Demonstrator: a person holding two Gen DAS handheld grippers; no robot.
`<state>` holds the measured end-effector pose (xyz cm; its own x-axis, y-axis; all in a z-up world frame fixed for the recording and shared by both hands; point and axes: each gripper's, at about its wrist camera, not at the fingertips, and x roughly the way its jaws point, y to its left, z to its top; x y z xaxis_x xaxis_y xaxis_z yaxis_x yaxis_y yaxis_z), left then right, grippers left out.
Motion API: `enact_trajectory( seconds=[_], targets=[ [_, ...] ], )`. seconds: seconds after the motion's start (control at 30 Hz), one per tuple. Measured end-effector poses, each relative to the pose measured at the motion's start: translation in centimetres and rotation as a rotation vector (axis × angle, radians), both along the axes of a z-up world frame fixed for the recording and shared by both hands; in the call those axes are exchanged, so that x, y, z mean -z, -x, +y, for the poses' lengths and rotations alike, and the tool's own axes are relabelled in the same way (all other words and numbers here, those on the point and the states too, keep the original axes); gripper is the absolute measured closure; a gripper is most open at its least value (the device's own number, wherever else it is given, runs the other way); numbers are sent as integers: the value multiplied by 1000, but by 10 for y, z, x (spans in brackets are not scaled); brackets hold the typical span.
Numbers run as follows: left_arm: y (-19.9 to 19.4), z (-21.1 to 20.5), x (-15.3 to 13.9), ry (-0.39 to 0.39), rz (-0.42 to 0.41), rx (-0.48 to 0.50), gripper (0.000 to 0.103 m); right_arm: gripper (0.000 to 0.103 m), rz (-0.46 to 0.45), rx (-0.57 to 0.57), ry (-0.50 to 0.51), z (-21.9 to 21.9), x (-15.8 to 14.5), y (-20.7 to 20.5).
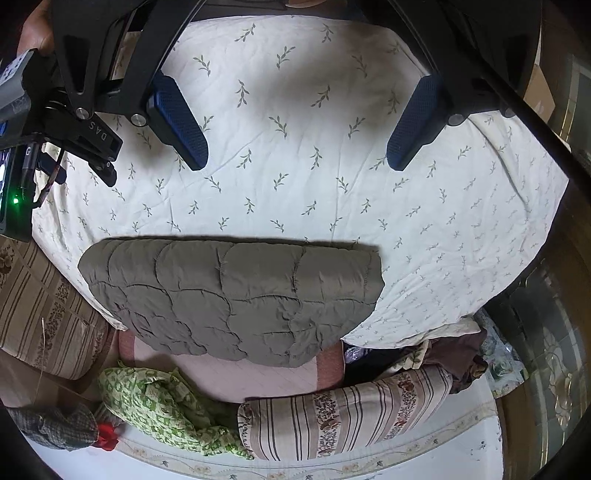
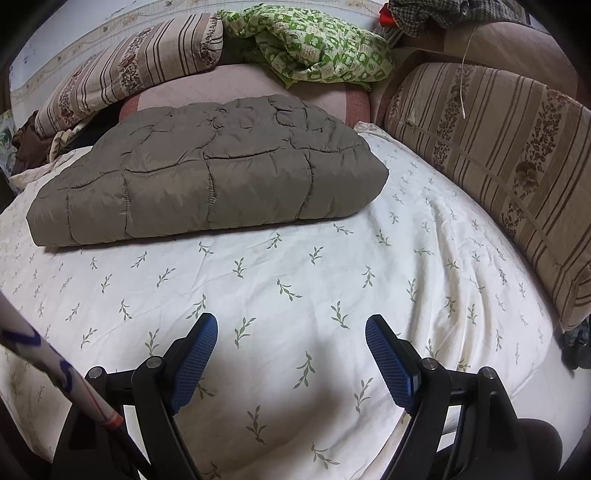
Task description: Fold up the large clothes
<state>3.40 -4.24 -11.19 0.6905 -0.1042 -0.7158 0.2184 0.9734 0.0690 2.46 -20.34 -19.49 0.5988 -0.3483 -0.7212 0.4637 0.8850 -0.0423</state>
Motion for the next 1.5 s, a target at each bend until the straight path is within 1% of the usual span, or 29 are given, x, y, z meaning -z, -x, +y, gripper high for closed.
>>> enact_trajectory(
  seconds=[0.43,0.77,0.93,1.23,1.37,1.5],
  targets=[
    [-5,0,7,11,46,12,6,17,13,6,5,0,1,0],
    [-6,-2,11,4,57,17,6,16,24,10,12,0,1,1],
    [-6,-3,12,3,57,18,6,16,39,22,31,0,-2,4],
    [2,-1,5,22,33,30,6,15,44,105,88,-1,-32,30],
    [7,2,0,35,21,31,6,14,51,103,75,2,-40,43],
    [11,7,-4,50,13,30,6,14,47,94,83,8,-48,55]
  ],
)
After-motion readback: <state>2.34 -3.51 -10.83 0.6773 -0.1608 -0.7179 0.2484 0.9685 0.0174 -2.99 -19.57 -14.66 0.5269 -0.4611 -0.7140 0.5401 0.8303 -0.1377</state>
